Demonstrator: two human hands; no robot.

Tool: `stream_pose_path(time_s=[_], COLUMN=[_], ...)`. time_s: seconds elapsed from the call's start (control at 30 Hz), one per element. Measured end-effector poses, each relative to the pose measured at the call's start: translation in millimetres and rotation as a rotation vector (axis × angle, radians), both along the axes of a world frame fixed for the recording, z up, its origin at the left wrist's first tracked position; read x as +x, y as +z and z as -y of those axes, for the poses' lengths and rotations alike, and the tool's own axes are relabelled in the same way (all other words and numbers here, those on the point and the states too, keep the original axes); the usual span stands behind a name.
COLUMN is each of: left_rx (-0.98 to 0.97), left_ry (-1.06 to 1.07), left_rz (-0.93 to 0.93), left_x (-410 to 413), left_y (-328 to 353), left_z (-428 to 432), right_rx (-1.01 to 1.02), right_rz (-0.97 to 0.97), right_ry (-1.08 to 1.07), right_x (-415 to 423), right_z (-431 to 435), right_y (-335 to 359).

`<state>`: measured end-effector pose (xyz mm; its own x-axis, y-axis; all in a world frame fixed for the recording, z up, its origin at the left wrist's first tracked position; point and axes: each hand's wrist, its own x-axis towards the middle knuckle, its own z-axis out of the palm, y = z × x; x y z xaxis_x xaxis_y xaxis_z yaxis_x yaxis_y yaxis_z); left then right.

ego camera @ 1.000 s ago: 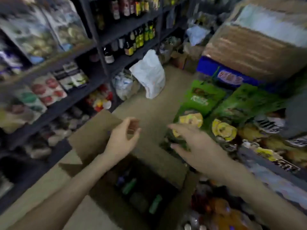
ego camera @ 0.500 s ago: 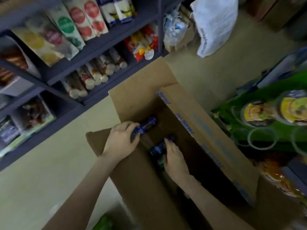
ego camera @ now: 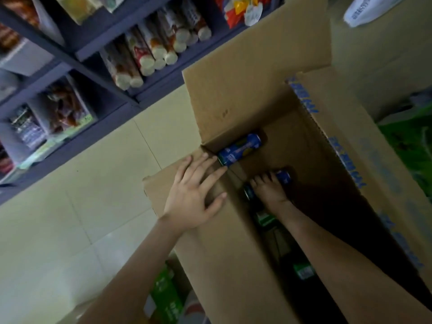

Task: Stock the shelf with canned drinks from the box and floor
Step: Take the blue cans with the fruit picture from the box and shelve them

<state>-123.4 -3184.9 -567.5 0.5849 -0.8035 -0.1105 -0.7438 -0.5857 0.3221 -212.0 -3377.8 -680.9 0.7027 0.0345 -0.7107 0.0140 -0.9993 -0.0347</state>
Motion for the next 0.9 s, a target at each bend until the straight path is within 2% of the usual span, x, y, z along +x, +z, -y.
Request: stream_pose_path(time_s=[0.07, 0.2, 0.27, 0.33, 0.43, 0.5, 0.57, 0.67, 0.73, 0.77, 0.83, 0.9], left_rx=[-0.033, -0.067, -0.109, -0.180, -0.256, -0.254, -0.295, -0.420, -0.466, -0.483, -0.550, -0.633], left_ry=[0.028, 0.109, 0.186, 0.263, 0.312, 0.346, 0.422, 0.551, 0.621, 0.661, 0.743, 0.807], left_rz=[-0.010, -0.071, -0.168, -0.330, -0.680, -0.910, -0.959, -0.932, -0.946, -0.958, -1.011, -1.084], left_x=[0, 0, 0, 1, -3, -5, -5, -1, 0, 1, 1, -2], left_y=[-1, 10, 22, 40, 67, 78, 84, 91, 90, 89, 82, 74], left_z=[0, 5, 10, 22, 44, 56, 62, 59, 50, 45, 33, 21], right_rx=[0.009, 0.227, 0.327, 0.507, 0.856, 1.079, 1.266, 1.512, 1.534, 1.467, 1.180, 0.917], right_rz=[0.055, 0.320, 0.486, 0.572, 0.493, 0.423, 0.389, 0.256, 0.262, 0.332, 0.479, 0.442], right_ry=[-0.085, -0.511, -0.647, -0.823, -1.136, -1.270, -1.333, -1.316, -1.302, -1.292, -1.260, -1.192], right_x=[-7, -23, -21, -13, 5, 16, 25, 34, 37, 36, 34, 33], right_z=[5, 13, 11, 8, 4, 0, -1, 2, 4, 3, 5, 7], right_y=[6, 50, 83, 117, 167, 192, 209, 212, 199, 186, 148, 105])
